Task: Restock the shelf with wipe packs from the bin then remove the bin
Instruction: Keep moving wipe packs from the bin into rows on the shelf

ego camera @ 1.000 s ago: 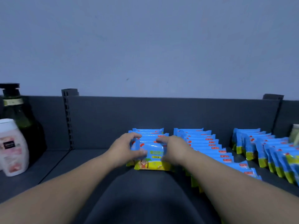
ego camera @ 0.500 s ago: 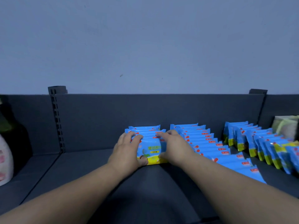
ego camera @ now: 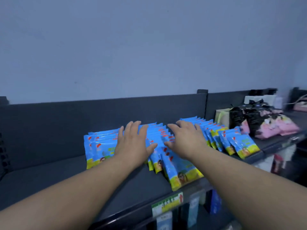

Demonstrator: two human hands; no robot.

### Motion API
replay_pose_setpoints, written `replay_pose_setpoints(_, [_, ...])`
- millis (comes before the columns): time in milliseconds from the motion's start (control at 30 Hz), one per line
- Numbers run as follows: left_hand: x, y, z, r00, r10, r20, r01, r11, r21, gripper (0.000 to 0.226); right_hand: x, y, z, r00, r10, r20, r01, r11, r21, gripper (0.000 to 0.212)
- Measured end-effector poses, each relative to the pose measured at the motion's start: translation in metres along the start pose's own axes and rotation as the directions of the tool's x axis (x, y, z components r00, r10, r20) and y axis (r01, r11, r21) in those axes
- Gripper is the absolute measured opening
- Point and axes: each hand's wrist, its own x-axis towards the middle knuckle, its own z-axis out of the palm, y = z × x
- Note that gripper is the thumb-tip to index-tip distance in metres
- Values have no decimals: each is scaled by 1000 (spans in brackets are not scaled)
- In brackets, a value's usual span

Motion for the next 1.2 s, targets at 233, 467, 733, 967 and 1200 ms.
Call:
replay_pose_setpoints(233, [-18,161,13,975,221,-7,-221,972,-77,70,-87,134,-28,983,185,-8,-185,979,-88,69])
replay_pose_setpoints(467, [-72,330,54,947,312,79,-291,934,-208,70,-209,288,-50,917,385,105,-370,919,-138,66])
replay_pose_setpoints(733, [-131,449,116,903,338,264,-255,918,-303,67,-330,417,-36,793,577,196,-544,815,-202,66])
replay_pose_setpoints(967, [-138,490,177,867,361,344,-259,915,-308,64,-373,469,19,685,640,349,-598,767,-233,67])
replay_pose_setpoints(1200, [-121,516,282,837,393,381,-272,903,-332,64,-356,517,91,574,661,483,-635,732,-247,65])
